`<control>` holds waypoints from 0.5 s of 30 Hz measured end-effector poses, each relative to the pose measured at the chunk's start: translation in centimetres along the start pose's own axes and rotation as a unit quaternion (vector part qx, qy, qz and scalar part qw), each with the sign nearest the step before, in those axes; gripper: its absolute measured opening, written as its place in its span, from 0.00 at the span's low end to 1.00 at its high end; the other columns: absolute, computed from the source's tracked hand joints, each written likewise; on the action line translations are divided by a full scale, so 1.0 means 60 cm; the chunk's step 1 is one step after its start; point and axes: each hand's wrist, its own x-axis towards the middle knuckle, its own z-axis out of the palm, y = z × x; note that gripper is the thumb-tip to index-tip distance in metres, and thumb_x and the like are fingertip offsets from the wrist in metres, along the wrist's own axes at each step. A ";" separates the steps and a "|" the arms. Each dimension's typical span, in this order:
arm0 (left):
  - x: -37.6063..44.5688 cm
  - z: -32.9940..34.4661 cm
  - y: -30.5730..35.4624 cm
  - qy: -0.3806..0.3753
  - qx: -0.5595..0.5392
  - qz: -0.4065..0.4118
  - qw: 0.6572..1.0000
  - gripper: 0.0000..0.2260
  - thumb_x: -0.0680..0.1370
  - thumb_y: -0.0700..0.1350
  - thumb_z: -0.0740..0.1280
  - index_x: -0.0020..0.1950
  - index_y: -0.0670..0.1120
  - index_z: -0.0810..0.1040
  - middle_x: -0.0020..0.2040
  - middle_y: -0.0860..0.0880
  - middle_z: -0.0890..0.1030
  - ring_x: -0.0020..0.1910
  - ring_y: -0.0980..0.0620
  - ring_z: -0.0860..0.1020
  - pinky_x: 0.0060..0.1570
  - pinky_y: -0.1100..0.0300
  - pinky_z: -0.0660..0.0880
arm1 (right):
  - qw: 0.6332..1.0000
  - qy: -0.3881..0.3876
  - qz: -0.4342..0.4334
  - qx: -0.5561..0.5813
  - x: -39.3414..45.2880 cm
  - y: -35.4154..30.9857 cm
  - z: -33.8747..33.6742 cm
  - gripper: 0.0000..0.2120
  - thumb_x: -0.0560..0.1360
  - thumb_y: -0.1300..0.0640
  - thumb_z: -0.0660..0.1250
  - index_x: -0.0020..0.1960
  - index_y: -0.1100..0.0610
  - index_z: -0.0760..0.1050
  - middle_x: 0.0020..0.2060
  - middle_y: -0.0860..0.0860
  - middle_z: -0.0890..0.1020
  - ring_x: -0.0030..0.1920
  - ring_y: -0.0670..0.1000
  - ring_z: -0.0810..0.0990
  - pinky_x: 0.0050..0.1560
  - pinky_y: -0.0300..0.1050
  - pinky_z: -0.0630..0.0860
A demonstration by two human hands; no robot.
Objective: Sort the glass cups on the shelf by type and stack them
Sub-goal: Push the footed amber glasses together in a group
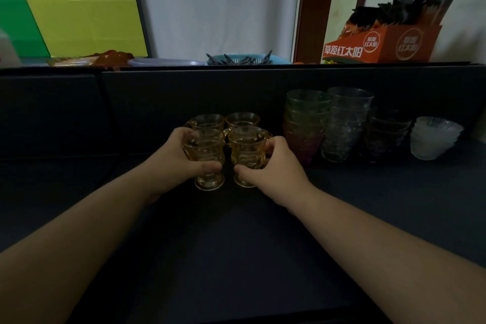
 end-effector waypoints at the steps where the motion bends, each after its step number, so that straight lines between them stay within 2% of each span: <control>1: 0.001 0.001 0.000 0.000 -0.002 0.001 1.000 0.40 0.67 0.44 0.80 0.73 0.53 0.61 0.53 0.56 0.76 0.50 0.59 0.77 0.43 0.64 0.74 | 1.000 0.004 0.002 -0.002 0.000 0.000 0.000 0.28 0.69 0.47 0.79 0.57 0.47 0.63 0.46 0.39 0.73 0.45 0.38 0.74 0.43 0.35 0.74; 4: 0.005 0.006 -0.002 0.000 -0.010 0.003 1.000 0.43 0.65 0.46 0.81 0.74 0.54 0.61 0.56 0.56 0.76 0.53 0.58 0.78 0.48 0.61 0.76 | 1.000 0.012 0.004 -0.004 0.001 0.000 0.000 0.28 0.69 0.47 0.79 0.57 0.47 0.62 0.45 0.38 0.71 0.44 0.38 0.73 0.41 0.34 0.72; 7: 0.007 0.013 -0.002 0.007 -0.008 0.013 1.000 0.43 0.66 0.47 0.81 0.74 0.54 0.60 0.54 0.58 0.76 0.51 0.61 0.77 0.44 0.64 0.74 | 1.000 0.016 0.004 -0.003 0.000 0.003 0.000 0.28 0.70 0.47 0.79 0.57 0.47 0.62 0.44 0.38 0.70 0.43 0.38 0.72 0.40 0.33 0.70; 9: 0.009 0.017 -0.003 0.013 -0.006 0.015 1.000 0.43 0.65 0.48 0.81 0.74 0.55 0.60 0.53 0.58 0.75 0.50 0.61 0.77 0.45 0.63 0.75 | 1.000 0.019 0.009 0.000 0.000 0.002 0.000 0.28 0.70 0.47 0.79 0.58 0.47 0.61 0.45 0.37 0.69 0.43 0.38 0.71 0.40 0.33 0.70; 11: 0.008 0.017 -0.003 0.019 -0.003 0.016 1.000 0.43 0.66 0.48 0.81 0.74 0.55 0.60 0.54 0.58 0.76 0.51 0.60 0.77 0.48 0.61 0.76 | 1.000 0.022 0.012 -0.004 0.000 0.001 0.001 0.29 0.70 0.46 0.78 0.59 0.47 0.61 0.45 0.37 0.69 0.43 0.38 0.71 0.39 0.33 0.69; 15: 0.006 0.018 -0.005 0.019 -0.001 0.021 1.000 0.45 0.64 0.49 0.81 0.74 0.56 0.59 0.62 0.53 0.76 0.60 0.53 0.77 0.59 0.53 0.77 | 1.000 0.014 0.020 0.008 -0.004 -0.002 0.000 0.30 0.70 0.47 0.79 0.60 0.47 0.61 0.46 0.37 0.69 0.44 0.37 0.71 0.40 0.33 0.69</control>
